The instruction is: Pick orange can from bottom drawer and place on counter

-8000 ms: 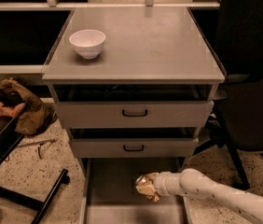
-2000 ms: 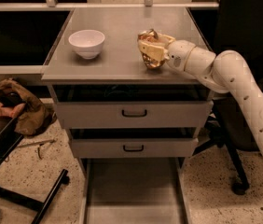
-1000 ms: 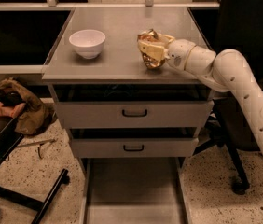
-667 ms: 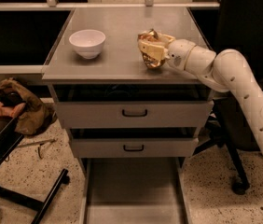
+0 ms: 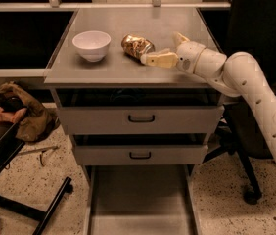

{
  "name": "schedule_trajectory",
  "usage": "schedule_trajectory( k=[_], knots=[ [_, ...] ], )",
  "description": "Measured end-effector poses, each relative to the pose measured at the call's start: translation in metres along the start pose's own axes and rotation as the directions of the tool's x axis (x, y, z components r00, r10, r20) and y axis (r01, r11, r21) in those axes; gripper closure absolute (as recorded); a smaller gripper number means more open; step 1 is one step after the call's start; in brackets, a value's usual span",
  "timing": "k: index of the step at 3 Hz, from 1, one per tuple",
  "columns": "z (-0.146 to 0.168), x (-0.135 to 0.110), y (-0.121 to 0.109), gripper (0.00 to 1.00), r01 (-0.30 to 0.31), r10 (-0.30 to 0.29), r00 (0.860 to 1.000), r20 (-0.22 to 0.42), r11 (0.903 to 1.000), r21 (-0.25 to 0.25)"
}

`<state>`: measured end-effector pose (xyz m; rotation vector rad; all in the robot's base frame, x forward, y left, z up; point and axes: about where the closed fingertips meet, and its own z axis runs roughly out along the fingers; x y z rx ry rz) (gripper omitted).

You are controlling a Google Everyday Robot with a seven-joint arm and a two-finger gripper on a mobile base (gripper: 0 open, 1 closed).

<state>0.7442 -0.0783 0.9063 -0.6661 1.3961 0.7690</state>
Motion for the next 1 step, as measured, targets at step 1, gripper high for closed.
schedule_trajectory(
  k=[1],
  knots=[
    [0.0000,0.0000,0.0000,0.00,0.000,0.000,1.000,0.000,1.0000,0.000]
  ],
)
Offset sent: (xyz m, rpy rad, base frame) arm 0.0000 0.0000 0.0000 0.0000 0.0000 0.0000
